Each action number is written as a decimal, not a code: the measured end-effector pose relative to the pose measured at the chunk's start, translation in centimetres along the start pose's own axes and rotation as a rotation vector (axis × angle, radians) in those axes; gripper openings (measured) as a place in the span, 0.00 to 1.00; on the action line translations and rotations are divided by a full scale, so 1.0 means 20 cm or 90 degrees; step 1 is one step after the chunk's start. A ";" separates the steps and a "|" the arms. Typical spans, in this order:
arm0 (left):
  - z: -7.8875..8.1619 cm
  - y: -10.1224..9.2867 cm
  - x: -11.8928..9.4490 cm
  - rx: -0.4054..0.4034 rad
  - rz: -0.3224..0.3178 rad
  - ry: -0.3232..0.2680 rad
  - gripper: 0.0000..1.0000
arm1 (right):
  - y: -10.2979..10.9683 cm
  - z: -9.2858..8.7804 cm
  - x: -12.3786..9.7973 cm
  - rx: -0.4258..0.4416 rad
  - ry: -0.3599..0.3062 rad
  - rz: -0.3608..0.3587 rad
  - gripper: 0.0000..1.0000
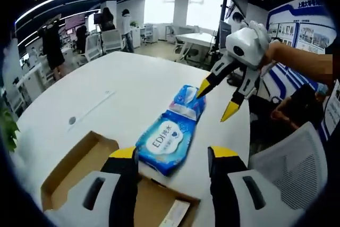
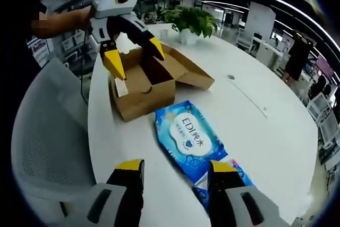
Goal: Operate the shoe box by opening the lid, removing the specified soft item, and placing it in the target area until the item is outside and the box remains undamaged.
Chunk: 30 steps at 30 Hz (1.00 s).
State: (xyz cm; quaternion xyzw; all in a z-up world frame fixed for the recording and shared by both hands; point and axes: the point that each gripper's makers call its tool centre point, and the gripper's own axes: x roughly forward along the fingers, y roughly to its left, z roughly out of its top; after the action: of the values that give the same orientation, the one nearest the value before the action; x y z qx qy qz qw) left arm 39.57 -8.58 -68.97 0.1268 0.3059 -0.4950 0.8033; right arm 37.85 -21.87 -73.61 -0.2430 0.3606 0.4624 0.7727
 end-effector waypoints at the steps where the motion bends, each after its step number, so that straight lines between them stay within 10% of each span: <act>1: -0.02 0.00 -0.02 -0.001 0.001 0.000 0.56 | 0.01 0.01 0.01 -0.006 0.001 0.005 0.46; 30: -0.40 0.18 -0.73 -0.127 0.147 -0.072 0.79 | 0.32 0.40 0.31 -0.124 -0.003 0.137 0.53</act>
State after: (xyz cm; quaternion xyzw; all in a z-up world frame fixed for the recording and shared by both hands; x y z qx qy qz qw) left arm 35.09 7.65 -66.67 0.0528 0.2913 -0.3731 0.8793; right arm 36.86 -9.91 -73.71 -0.2760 0.3362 0.5761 0.6920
